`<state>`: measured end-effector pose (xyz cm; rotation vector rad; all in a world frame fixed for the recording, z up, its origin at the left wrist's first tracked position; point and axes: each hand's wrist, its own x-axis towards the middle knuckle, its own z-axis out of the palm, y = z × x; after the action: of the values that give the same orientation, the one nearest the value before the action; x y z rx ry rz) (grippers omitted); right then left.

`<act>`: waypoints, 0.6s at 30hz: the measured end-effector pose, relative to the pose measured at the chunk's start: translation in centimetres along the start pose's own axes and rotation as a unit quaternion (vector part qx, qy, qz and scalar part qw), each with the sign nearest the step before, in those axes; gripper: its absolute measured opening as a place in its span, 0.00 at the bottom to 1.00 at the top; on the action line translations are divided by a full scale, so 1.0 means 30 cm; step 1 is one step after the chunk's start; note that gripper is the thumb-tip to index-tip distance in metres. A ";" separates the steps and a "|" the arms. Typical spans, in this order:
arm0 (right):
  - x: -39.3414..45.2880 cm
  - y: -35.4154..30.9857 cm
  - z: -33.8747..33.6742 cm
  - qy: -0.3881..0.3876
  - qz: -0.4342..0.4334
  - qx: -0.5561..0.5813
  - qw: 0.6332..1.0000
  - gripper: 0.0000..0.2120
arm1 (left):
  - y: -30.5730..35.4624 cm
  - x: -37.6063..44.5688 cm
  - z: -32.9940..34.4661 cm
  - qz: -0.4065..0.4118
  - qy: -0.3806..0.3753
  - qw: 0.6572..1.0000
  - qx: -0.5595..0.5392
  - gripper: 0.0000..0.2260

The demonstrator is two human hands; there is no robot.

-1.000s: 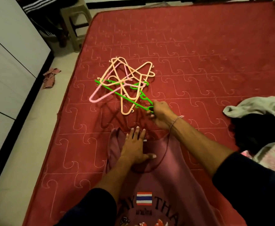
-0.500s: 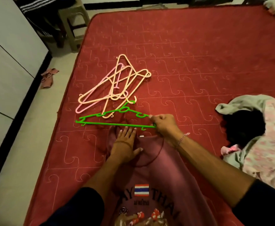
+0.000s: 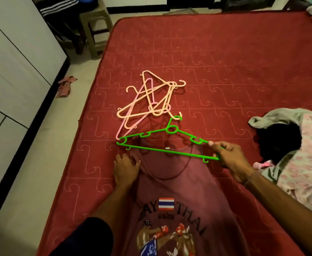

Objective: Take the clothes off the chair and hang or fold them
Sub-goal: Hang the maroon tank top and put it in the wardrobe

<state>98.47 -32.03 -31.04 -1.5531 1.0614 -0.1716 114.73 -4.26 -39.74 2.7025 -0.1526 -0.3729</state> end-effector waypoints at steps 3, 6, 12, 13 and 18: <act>-0.022 0.024 -0.041 -0.038 0.063 0.056 0.996 0.09 | -0.023 0.040 0.015 0.001 -0.011 0.999 -0.053 0.17; -0.038 0.017 -0.065 -0.075 0.127 0.090 0.985 0.11 | -0.024 0.048 0.022 0.004 0.010 0.990 -0.139 0.06; -0.070 -0.035 -0.091 -0.114 0.212 0.111 0.964 0.17 | -0.003 0.066 0.001 -0.062 0.010 0.951 -0.303 0.05; -0.070 -0.040 -0.090 -0.120 0.212 0.110 0.964 0.17 | 0.000 0.073 -0.002 -0.069 0.003 0.945 -0.321 0.02; -0.089 -0.057 -0.078 -0.160 0.158 0.084 0.971 0.12 | 0.018 0.069 -0.023 -0.034 0.000 0.936 -0.351 0.04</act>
<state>96.34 -32.03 -27.73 -1.1918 0.9927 0.1977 116.89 -4.82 -39.39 2.0005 0.0682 -0.3623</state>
